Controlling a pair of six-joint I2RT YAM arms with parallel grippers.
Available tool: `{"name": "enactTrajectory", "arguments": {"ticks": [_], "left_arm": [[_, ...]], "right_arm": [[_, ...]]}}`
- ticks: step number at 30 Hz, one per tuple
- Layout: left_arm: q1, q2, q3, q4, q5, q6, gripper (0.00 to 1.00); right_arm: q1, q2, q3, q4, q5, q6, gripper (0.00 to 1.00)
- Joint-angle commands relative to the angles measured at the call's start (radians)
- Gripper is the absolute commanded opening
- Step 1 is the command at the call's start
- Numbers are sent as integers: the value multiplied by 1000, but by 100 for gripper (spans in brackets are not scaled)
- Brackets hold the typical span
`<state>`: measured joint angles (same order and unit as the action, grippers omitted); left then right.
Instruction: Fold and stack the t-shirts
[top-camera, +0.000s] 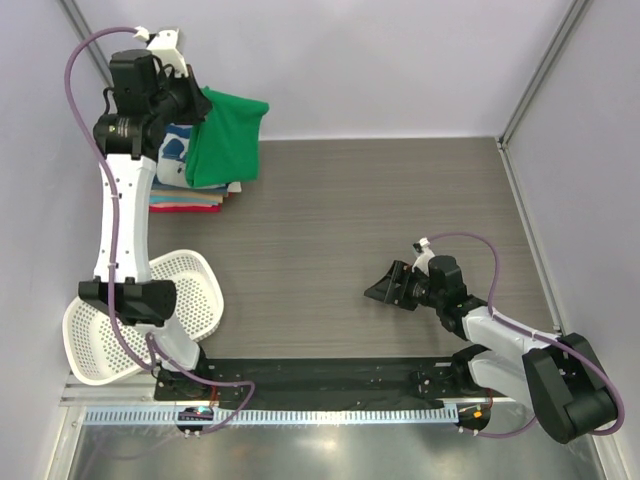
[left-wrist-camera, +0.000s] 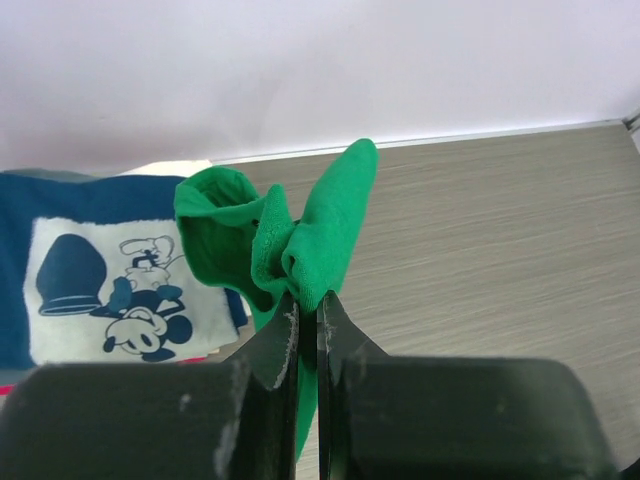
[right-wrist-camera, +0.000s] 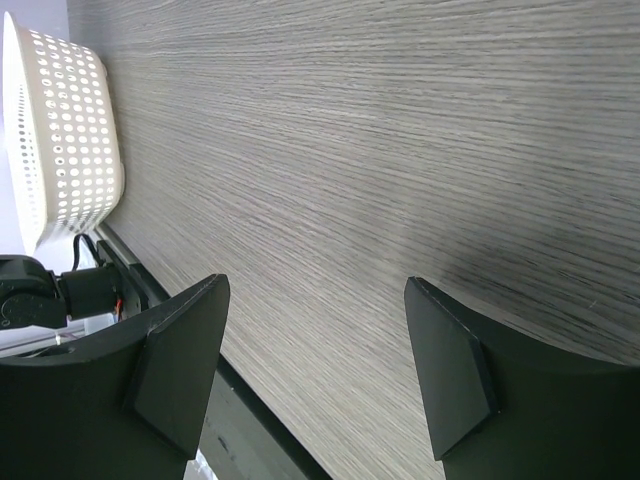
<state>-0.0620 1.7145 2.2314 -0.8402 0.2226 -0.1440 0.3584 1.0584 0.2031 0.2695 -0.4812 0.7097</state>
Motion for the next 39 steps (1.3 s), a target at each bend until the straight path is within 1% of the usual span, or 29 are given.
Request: {"name": "enactTrajectory", "arguments": {"ticks": [1,8,10,22,29,35,39], "left_arm": [[28,14,66,-7,32,38,0],[57,50,94,-16,57,58,0],[96,62,97,-14,61,64,0],[208,194,201,-5,144,38,0],[240,252,218,47,149,50,0],[298,324,269,65,185,40,0],[317,352,263,131,189,44,0]], "right_arm": [[5,3,9,53,-10,-19,77],[5,6,7,57,-11,-19,77],[5,8,7,60,-13,-19,77],[4,29,13,66,-28,-24,77],[4,37,18,65,-30,-29,78],[4,40,18,69,-34,-27,78],[4,45,16,79,-36,-24,78]]}}
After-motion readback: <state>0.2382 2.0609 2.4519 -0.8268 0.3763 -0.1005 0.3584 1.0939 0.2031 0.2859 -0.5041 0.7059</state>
